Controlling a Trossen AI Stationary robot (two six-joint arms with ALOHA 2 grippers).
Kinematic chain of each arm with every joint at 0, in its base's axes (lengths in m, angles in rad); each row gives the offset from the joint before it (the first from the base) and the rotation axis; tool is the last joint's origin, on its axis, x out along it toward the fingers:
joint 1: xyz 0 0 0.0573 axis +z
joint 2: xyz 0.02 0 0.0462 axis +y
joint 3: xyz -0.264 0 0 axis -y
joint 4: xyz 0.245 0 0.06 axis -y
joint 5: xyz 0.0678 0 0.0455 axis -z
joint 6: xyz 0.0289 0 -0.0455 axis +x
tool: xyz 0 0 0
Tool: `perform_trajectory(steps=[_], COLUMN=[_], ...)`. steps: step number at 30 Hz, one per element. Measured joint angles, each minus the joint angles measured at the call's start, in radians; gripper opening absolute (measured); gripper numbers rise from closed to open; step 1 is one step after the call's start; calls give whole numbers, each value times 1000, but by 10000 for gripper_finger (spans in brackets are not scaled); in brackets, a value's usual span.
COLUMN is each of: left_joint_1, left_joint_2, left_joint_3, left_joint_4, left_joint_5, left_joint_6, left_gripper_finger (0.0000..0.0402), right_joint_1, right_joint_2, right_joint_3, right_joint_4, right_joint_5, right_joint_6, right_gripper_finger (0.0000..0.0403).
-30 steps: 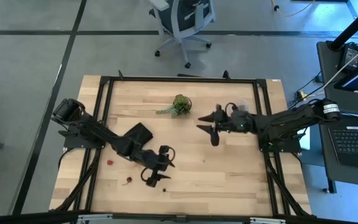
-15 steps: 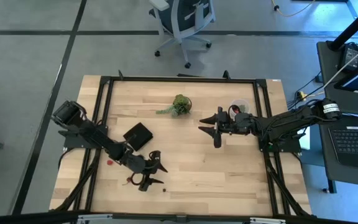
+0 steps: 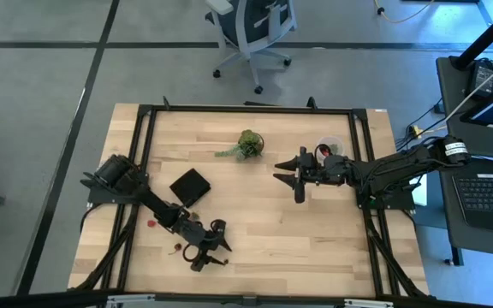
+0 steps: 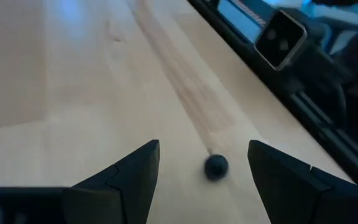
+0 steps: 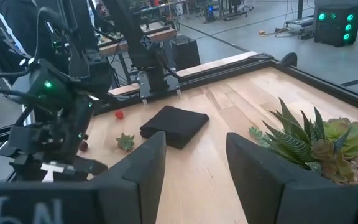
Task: Pick and placing Produce into tupperware
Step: Put the blueberry into the bin
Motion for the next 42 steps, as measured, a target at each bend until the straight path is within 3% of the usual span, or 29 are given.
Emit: perform_trajectory(steps=[11,28,42], left_joint_1=[-29,-34,-62], left_joint_2=[116,113,115], left_joint_3=[77,83,81], left_joint_4=[15,-97,-104], left_joint_5=[-3,-36,-104], left_joint_6=[68,-21,-17], left_gripper_finger=[233,112,96], right_joint_1=[0,0,0], right_joint_2=[0,0,0], right_joint_3=[0,0,0], right_joint_4=[0,-1,-1], right_joint_5=[0,0,0], right_joint_6=[-3,-4,-1], right_gripper_finger=[171,171,171])
